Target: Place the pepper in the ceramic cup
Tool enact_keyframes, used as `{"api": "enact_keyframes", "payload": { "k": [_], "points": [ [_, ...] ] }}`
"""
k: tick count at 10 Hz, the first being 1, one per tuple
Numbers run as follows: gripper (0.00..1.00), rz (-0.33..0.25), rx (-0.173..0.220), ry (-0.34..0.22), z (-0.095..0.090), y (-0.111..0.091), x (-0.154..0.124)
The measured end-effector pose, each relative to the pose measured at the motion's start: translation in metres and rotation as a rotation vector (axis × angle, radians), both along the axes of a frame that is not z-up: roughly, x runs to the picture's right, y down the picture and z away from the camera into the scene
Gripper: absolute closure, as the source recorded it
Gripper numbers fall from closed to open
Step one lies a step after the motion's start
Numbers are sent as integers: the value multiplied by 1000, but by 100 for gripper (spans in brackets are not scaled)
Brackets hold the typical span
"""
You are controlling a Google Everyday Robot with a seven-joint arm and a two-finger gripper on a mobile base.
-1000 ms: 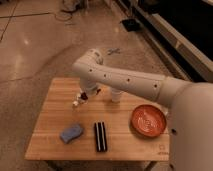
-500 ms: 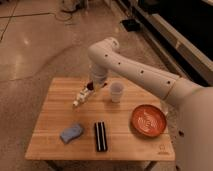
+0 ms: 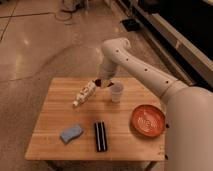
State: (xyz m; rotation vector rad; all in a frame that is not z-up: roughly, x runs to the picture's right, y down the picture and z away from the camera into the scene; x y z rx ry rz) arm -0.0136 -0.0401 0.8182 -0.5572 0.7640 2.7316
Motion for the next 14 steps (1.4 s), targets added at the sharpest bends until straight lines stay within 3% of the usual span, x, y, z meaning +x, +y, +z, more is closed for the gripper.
{"api": "enact_keyframes", "payload": {
  "k": [2,3,5,9,11,14],
  "points": [
    [98,35,-23,16,13,-4,14],
    [90,53,-35,26,19,-5,21],
    [68,91,-69,56,32,-4,43],
    [26,139,-117,65,42,0,56],
    [20,150,-128,55,42,2,56],
    [20,166,-136,42,41,2,61]
  ]
}}
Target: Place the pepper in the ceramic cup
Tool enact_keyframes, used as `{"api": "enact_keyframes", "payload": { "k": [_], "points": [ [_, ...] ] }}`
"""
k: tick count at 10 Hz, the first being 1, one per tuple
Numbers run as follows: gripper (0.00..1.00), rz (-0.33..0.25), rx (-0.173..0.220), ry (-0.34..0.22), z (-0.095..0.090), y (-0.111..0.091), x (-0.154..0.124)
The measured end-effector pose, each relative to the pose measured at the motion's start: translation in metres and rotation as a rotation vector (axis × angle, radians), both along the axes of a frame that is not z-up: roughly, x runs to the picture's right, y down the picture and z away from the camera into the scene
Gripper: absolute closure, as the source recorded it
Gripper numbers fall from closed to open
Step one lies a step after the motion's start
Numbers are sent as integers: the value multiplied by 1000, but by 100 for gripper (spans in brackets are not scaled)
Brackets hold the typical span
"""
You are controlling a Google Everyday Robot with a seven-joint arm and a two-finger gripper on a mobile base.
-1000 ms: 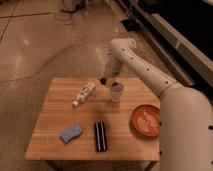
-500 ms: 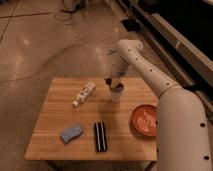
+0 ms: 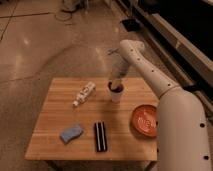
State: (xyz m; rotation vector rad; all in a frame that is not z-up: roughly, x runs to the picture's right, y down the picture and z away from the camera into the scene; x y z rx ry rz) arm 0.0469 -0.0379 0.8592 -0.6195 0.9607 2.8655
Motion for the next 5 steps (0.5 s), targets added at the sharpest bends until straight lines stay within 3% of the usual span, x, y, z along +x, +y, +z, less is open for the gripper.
{"api": "enact_keyframes", "payload": {
  "k": [5],
  "points": [
    [20,19,11,4,-2,-5,16]
  ]
}}
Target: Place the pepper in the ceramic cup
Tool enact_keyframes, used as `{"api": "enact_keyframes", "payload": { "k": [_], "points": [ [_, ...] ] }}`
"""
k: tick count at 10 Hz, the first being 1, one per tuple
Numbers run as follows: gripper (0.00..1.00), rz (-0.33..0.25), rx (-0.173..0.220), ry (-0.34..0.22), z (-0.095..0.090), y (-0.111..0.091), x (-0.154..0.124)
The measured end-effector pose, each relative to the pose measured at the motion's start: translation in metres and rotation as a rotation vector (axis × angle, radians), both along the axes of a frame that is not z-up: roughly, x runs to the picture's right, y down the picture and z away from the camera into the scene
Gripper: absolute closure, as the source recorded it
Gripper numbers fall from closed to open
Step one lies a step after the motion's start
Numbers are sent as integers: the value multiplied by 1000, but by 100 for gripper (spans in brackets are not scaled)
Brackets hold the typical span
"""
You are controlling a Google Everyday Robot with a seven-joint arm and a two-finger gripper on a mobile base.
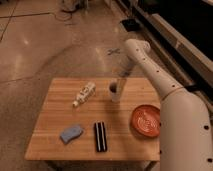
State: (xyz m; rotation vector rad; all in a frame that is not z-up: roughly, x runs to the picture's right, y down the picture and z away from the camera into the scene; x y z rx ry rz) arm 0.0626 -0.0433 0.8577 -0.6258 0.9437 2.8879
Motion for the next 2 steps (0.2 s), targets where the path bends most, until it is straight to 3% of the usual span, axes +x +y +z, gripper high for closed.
{"api": "enact_keyframes", "payload": {
  "k": [2],
  "points": [
    [20,-2,1,-2,0,0,-2]
  ]
}}
